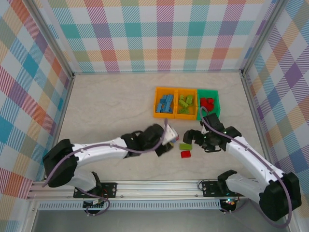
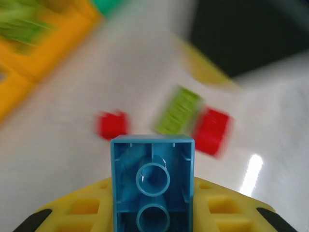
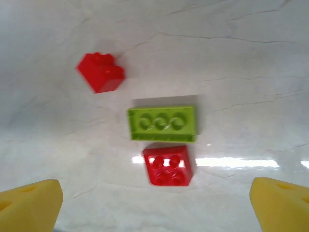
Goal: Sort the legos into containers by color
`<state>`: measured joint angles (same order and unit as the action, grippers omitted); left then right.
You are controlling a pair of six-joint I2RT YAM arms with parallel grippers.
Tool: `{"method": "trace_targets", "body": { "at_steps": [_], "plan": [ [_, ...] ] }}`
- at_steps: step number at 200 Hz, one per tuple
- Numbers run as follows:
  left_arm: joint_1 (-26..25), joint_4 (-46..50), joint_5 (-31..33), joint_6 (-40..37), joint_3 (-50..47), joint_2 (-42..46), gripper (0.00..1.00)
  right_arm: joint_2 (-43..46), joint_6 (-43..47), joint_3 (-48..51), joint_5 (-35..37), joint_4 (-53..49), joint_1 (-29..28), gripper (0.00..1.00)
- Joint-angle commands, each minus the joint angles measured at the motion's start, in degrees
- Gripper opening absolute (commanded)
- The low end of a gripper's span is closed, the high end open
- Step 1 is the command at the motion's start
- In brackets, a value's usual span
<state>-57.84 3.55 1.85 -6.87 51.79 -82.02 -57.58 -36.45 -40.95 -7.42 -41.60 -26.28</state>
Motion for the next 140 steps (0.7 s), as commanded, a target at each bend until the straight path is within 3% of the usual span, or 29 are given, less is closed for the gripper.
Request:
{"method": "trace_targets", "body": {
  "at_steps": [1,23,48,79,112,140],
  "plan": [
    [6.52,-3.13,4.67,6.92,6.31,-2.05,0.2,1.36,0.95,0.42,-6.57,1.73,-0.18,1.0],
    [12.18,0.08,9.37,10.43,16.82,-10.24,0.2,-0.36,0.43,0.48,-7.7,1.92,-0.26,1.0],
    [17.38,4.08,8.26,15.57,29.44,-21.63,0.21,-0.7,-0.03,0.7,-8.71,2.76,-0.35,1.0],
    [19.32,5.21,7.64,17.57,39.03,-30.81,0.28,-0.24,0.29,0.45,-6.69,1.79,-0.48,1.0],
    [19.61,4.24,5.58,18.04,41.99,-33.05,0.47,-0.91,0.76,0.41,-6.32,1.53,-0.41,1.0],
    [19.52,3.84,5.11,17.6,40.52,-29.94,0.55,-2.19,0.81,-0.25,-3.4,0.07,-0.44,1.0]
  ]
}}
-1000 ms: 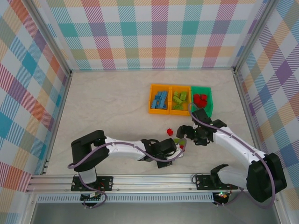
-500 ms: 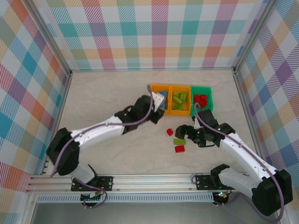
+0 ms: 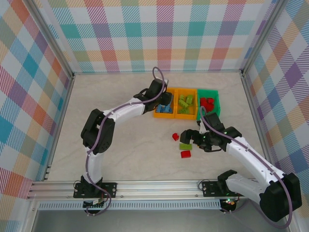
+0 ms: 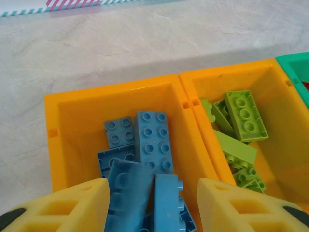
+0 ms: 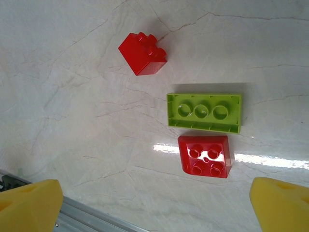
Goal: Sort the legos into containers by color
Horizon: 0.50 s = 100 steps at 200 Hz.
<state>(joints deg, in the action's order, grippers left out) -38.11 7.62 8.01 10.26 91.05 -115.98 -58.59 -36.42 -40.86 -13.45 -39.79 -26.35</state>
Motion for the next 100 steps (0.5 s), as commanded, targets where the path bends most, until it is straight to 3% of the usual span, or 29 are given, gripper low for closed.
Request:
{"method": "trace_targets", "body": {
  "at_steps": [1,46,86,100],
  "plan": [
    [-0.21,-0.23,-1.02,0.42,1.17,4.24,0.55,-1.27,0.76,-0.3,2.68,-1.8,-0.37,1.0],
    [-2.73,-1.07,-7.21,-6.16,-9.18,20.62,0.56,-5.11,-0.57,-1.24,6.86,-2.61,-2.56,1.0],
    [-10.69,7.67,-12.62,-24.55,-18.27,39.31,0.6,-13.09,-1.19,-2.69,12.05,0.33,-7.9,1.0],
    [-13.3,15.71,-13.08,-31.61,-20.45,45.42,0.62,-16.4,-0.84,-2.89,14.87,1.5,-8.62,1.0]
  ]
}}
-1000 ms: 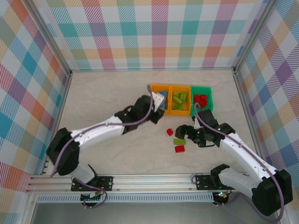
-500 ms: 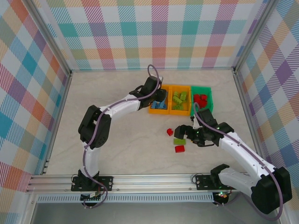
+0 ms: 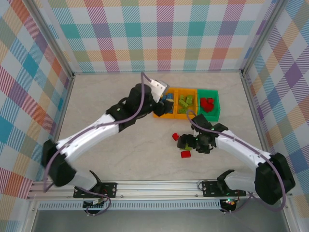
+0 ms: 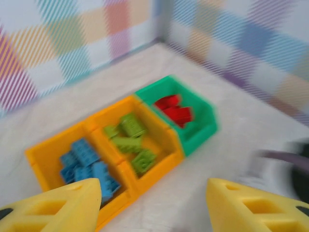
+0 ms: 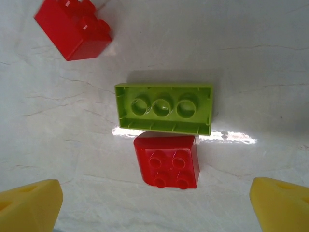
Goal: Sort the legos into containers by color
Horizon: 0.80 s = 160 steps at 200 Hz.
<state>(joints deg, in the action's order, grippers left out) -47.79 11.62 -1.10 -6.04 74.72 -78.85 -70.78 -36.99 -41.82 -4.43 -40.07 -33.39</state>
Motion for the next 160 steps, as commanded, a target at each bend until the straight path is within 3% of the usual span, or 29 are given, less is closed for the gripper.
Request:
{"method": "trace_targets", "body": {
  "at_steps": [1,30,56,109,160],
  "plan": [
    [-3.8,12.0,-3.89,-15.75,-4.18,8.72,0.62,-4.46,-0.23,-1.98,6.06,1.86,-1.59,1.0],
    [-6.57,26.1,-2.81,-24.4,-7.05,19.86,0.72,-10.18,-0.25,-3.94,7.07,4.34,-3.04,1.0],
    [-6.65,28.92,-3.64,-28.33,-13.17,29.02,0.85,-15.91,-0.62,-5.98,7.93,6.79,-4.95,0.98],
    [-6.69,22.33,-2.75,-33.77,-24.24,39.07,0.93,-20.94,-0.48,-6.9,13.27,5.34,-6.16,0.59],
    [-6.65,23.03,-3.5,-34.21,-26.68,39.35,0.96,-13.82,-0.82,-10.31,16.55,0.77,-5.67,0.51]
  ]
}}
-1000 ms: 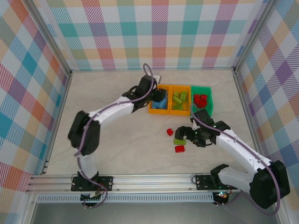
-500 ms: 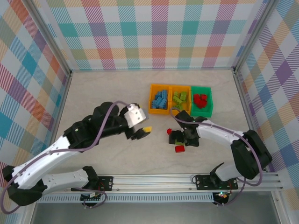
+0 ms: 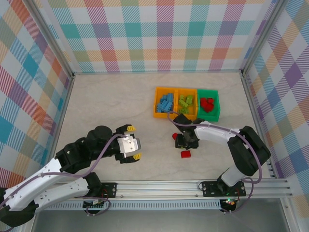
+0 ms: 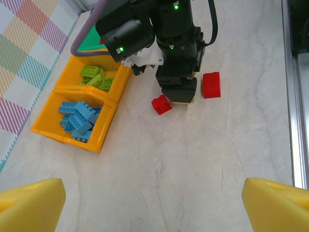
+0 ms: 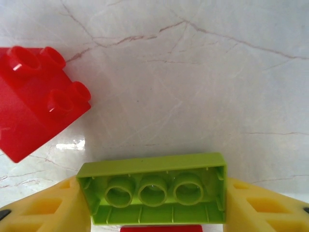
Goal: Sort the legos into containers by color
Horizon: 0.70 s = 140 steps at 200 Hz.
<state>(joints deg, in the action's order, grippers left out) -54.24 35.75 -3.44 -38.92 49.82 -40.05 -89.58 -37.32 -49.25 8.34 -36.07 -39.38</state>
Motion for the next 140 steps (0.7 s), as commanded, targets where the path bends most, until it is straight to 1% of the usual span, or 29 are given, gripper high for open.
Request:
{"method": "trace_targets", "body": {
  "at_steps": [1,23,41,54,67,98,108,120,140],
  "plan": [
    [-0.23,-1.11,-1.23,-1.34,-1.85,0.57,0.96,5.36,-0.44,-2.96,3.88,-3.31,0.38,0.51],
    [-0.21,-1.38,-0.85,-2.13,-3.38,1.12,0.96,10.73,2.29,-7.51,7.1,-4.06,2.75,0.51],
    [-0.21,-1.05,1.38,-3.47,-4.11,0.71,0.97,10.87,6.49,-12.19,9.85,-1.59,6.27,0.51],
    [-0.26,-0.9,2.5,-4.03,-4.46,0.13,0.97,8.02,9.53,-16.11,11.37,1.32,8.71,0.52],
    [-0.18,-0.85,2.59,-4.15,-4.88,-0.34,0.98,3.3,11.4,-20.52,12.14,3.39,10.9,0.53],
    [-0.14,-0.98,0.54,-3.1,-4.95,0.18,0.99,-8.26,12.95,-31.6,12.67,3.55,14.33,0.56],
    [-0.14,-1.33,0.88,-3.27,-5.16,0.86,0.99,-11.02,13.15,-34.37,12.37,3.16,14.97,0.6],
    [-0.17,-1.81,1.42,-3.66,-5.6,1.58,1.0,-13.64,13.24,-37.57,11.96,1.95,15.29,0.69],
    [-0.17,-2.26,1.29,-4.22,-6.31,2.1,1.0,-16.47,13.47,-41.08,12.1,0.14,15.72,0.8]
  ]
}}
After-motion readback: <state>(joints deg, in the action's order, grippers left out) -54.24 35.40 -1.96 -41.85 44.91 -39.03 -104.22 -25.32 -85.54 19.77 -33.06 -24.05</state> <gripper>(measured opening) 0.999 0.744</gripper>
